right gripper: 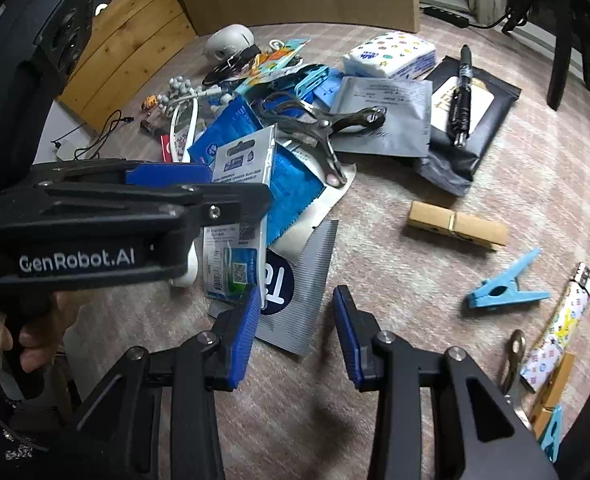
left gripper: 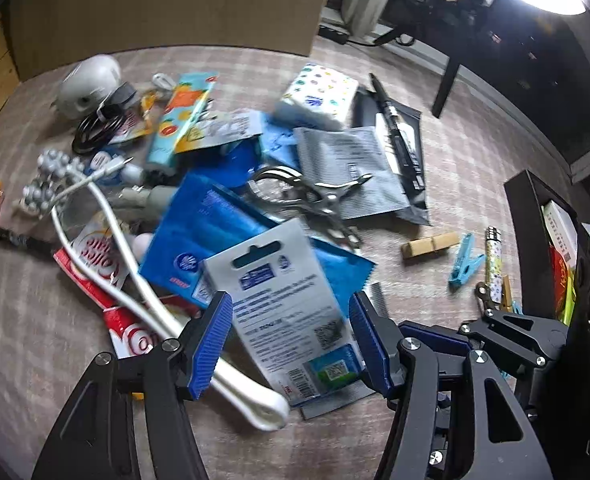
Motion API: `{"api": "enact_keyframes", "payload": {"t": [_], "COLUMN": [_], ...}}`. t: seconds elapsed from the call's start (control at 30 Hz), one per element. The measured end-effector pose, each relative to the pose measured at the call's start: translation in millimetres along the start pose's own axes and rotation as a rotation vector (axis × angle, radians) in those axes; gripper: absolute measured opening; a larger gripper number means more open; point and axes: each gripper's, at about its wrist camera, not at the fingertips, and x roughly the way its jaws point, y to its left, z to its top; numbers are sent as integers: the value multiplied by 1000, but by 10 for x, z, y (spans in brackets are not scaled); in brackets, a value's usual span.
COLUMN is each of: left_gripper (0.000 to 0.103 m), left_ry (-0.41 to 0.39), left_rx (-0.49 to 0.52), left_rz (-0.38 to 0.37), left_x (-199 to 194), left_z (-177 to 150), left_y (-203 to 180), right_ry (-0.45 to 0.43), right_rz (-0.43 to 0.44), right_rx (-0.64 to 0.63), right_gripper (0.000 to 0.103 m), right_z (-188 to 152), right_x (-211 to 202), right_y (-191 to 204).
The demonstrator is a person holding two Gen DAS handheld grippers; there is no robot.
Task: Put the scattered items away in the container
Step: 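Grasp the blue-and-white card package with the left tool while the right grasps a grey packet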
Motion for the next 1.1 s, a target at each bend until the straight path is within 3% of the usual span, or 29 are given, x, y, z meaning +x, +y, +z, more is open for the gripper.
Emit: {"api": "enact_keyframes", "payload": {"t": [0.27, 0.33, 0.5, 0.7, 1.1], "left_gripper": [59, 59, 62, 61, 53], "left_ry": [0, 3, 27, 0, -59], "left_rx": [25, 19, -25, 24, -2], "left_rz": [34, 28, -8, 54, -11], "left_x": [60, 79, 83, 140, -177], "left_z": [-32, -34, -16, -48, -97], "left_y": [-38, -40, -48, -174, 3], "right_ry": [0, 5, -1, -4, -57], "right_rz": [-10, -12, -15, -26, -34], "right_rx": [8, 14, 20, 4, 32], "right_gripper": [17, 8, 8, 5, 1], "right_z": [-10, -17, -33, -71, -166], "right_x": [-1, 7, 9, 6, -295], "right_y": [-42, -50, -57, -6, -119]}}
